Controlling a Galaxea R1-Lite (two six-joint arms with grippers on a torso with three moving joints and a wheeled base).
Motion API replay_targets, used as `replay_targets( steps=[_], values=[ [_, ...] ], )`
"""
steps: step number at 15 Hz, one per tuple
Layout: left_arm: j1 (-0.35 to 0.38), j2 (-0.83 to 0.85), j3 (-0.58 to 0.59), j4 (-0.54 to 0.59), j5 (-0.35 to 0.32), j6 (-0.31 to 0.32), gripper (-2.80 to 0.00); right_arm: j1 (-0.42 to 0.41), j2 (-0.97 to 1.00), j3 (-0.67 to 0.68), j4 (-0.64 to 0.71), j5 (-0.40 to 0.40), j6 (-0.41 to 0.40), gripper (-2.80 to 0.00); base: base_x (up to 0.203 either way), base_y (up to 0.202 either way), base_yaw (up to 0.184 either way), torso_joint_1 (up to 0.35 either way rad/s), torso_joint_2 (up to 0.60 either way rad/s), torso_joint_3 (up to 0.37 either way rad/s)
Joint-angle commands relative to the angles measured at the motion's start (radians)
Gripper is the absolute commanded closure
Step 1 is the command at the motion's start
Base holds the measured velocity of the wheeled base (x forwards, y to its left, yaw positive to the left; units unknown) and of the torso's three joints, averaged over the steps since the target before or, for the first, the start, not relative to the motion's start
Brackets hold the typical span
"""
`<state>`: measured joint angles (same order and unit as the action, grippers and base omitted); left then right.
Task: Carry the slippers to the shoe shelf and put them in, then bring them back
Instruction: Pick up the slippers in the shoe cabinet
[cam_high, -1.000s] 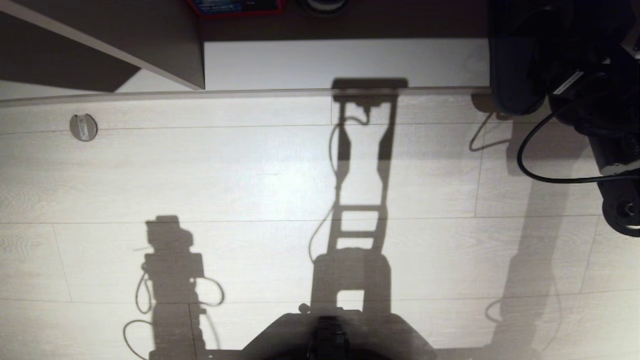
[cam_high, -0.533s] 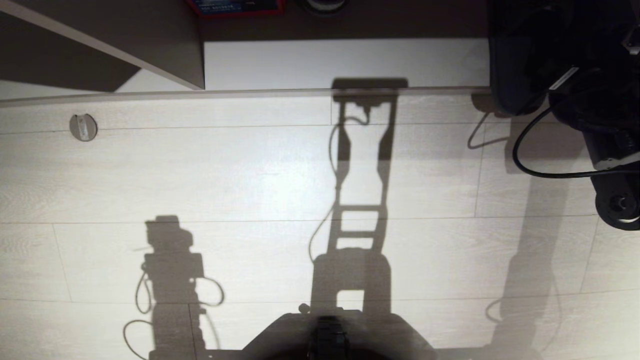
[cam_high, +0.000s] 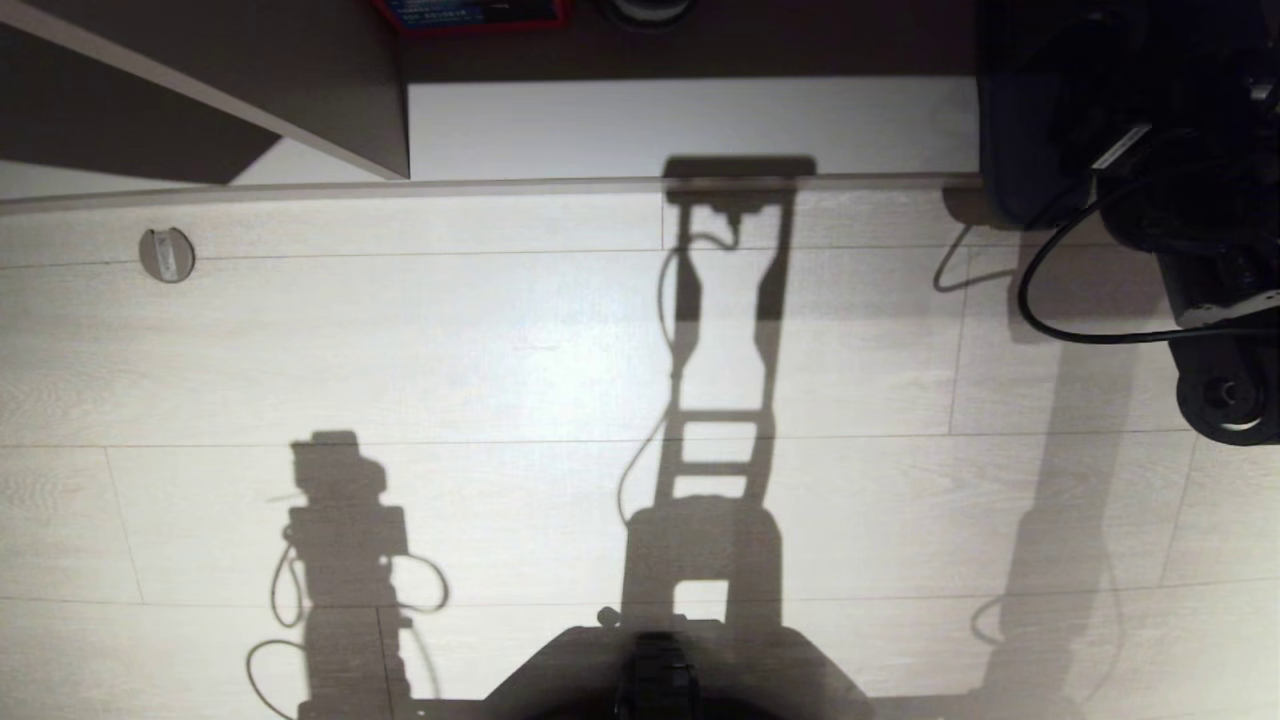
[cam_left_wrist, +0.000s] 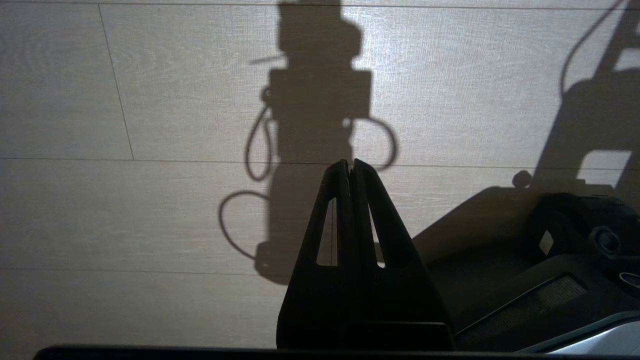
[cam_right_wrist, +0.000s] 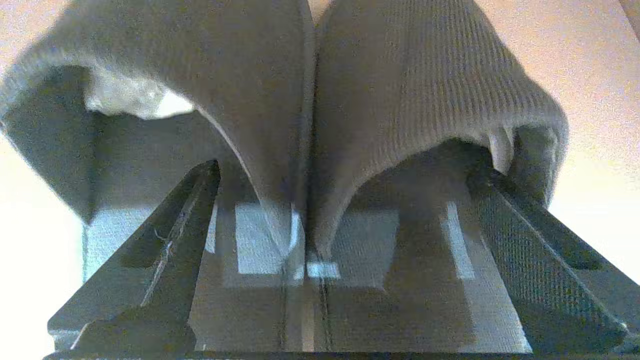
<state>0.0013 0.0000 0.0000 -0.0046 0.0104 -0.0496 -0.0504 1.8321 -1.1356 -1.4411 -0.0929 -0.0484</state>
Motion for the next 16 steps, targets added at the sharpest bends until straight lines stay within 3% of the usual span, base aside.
replay_targets(
  steps=[1, 16],
  values=[
    [0.000, 0.000, 0.000, 0.000, 0.000, -0.001, 0.00, 0.000, 0.014, -0.025, -0.007, -0.001, -0.003, -2.80, 0.000, 0.000, 0.000, 0.000, 0.00, 0.000],
    [0.000, 0.000, 0.000, 0.000, 0.000, -0.001, 0.00, -0.002, 0.095, -0.159, -0.008, -0.001, -0.019, -2.80, 0.000, 0.000, 0.000, 0.000, 0.00, 0.000]
  ],
)
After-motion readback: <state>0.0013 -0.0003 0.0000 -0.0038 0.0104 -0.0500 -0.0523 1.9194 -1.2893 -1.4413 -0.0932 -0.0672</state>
